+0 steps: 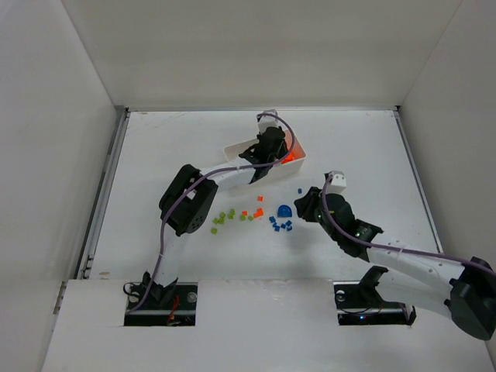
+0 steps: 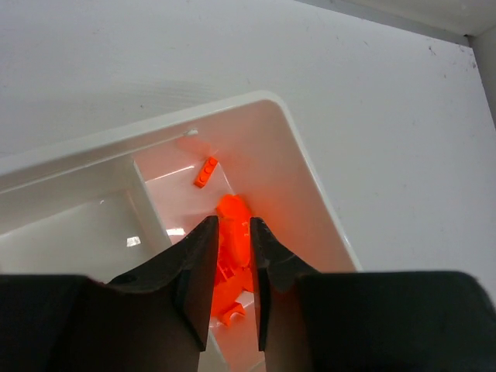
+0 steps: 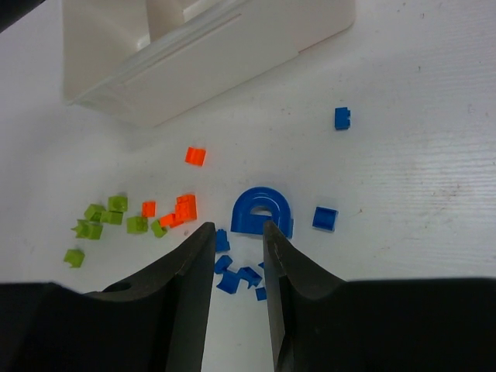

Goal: Sort the legos into containers by color

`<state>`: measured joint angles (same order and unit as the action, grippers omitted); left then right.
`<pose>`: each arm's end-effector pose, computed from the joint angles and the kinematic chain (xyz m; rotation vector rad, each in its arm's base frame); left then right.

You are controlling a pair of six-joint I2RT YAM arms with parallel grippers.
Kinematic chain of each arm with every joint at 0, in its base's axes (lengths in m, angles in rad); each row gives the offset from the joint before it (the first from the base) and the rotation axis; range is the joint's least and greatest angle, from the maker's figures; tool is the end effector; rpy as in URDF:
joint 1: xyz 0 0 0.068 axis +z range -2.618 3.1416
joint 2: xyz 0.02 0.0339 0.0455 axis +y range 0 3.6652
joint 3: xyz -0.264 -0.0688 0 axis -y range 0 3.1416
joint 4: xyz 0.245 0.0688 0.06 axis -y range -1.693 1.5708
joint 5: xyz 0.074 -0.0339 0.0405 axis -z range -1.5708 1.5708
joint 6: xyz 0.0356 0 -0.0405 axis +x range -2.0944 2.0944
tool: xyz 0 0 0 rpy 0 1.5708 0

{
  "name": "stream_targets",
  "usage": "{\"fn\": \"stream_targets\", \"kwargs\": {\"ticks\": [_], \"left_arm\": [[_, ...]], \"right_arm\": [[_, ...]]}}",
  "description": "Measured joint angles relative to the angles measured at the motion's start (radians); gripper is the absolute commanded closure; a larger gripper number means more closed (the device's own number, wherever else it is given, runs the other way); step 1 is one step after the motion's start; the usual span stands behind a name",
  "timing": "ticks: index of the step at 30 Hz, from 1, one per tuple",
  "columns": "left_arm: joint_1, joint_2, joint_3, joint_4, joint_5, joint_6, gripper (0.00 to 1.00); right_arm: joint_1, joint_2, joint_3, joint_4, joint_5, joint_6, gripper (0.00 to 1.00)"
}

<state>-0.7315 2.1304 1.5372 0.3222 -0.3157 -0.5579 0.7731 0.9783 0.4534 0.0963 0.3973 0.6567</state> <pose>0.3800 -0.3263 0.2212 -0.0629 1.8713 -0.6125 0.1612 0.1381 0.2173 0.1410 1.9984 0.5348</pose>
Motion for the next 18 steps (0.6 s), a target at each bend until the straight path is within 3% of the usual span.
{"fn": "stream_targets", "kwargs": {"ticks": [5, 11, 15, 18], "left_arm": [[0.001, 0.016, 0.021, -0.007, 0.012, 0.000, 0.66], [0.002, 0.008, 0.007, 0.006, 0.027, 0.000, 0.67], [0.014, -0.113, -0.178, 0.048, 0.034, -0.010, 0.71], [0.034, -0.274, -0.371, 0.077, 0.032, -0.025, 0.72]], "right_arm": [[0.022, 0.024, 0.000, 0.000, 0.013, 0.006, 0.63], [0.048, 0.084, 0.003, 0.011, 0.015, 0.011, 0.70], [0.100, 0.195, 0.035, 0.030, 0.012, 0.014, 0.69], [0.147, 0.294, 0.079, 0.053, 0.005, 0.010, 0.56]]}}
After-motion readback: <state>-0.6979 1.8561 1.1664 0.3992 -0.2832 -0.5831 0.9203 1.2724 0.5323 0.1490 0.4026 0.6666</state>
